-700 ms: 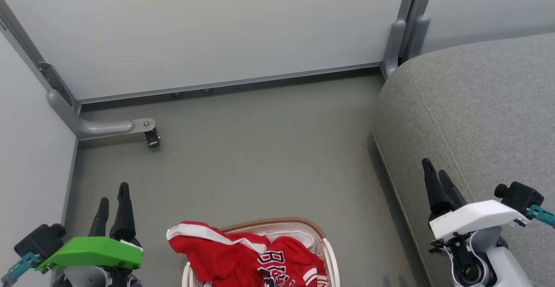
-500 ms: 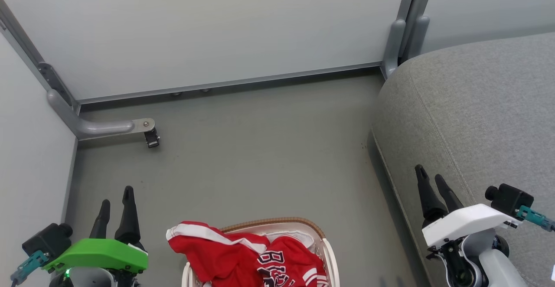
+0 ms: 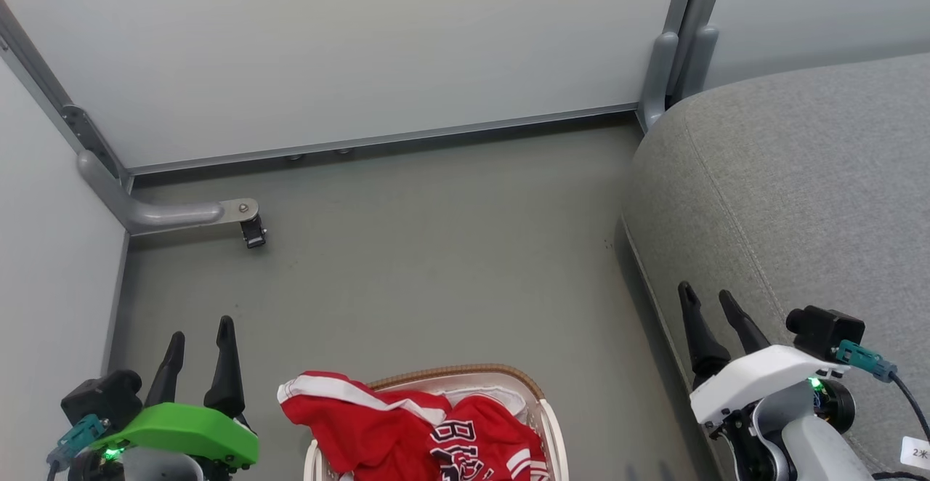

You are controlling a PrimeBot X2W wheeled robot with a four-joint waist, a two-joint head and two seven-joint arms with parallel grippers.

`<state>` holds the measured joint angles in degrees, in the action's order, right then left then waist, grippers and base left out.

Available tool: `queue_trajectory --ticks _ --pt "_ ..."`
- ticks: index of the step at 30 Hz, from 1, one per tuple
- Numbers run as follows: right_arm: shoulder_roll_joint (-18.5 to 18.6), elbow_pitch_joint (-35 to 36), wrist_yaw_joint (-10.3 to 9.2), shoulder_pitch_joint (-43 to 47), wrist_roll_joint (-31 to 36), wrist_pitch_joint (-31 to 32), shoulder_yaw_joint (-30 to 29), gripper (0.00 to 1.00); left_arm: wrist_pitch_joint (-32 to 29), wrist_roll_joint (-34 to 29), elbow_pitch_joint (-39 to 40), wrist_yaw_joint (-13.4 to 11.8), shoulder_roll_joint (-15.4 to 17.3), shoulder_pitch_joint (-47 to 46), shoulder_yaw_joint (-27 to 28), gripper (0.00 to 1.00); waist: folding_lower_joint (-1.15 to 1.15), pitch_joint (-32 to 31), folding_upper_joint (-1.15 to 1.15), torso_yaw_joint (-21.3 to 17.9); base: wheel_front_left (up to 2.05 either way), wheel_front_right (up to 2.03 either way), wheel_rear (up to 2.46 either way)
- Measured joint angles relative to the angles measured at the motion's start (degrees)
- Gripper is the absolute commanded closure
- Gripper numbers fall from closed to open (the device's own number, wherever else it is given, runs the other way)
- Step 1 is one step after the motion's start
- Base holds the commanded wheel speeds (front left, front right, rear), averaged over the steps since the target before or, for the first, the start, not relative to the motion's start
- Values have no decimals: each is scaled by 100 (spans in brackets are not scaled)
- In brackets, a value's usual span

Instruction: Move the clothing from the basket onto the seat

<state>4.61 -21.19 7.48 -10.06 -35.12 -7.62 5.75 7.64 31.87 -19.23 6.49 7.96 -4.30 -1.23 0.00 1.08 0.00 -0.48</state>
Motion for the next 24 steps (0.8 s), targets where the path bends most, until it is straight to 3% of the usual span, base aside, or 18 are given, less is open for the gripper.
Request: queue_trajectory --ticks 24 --pt "-24 -215 0 -105 1329 -336 92 0 314 -1188 47 30 -2 141 164 0 0 16 0 -49 0 0 0"
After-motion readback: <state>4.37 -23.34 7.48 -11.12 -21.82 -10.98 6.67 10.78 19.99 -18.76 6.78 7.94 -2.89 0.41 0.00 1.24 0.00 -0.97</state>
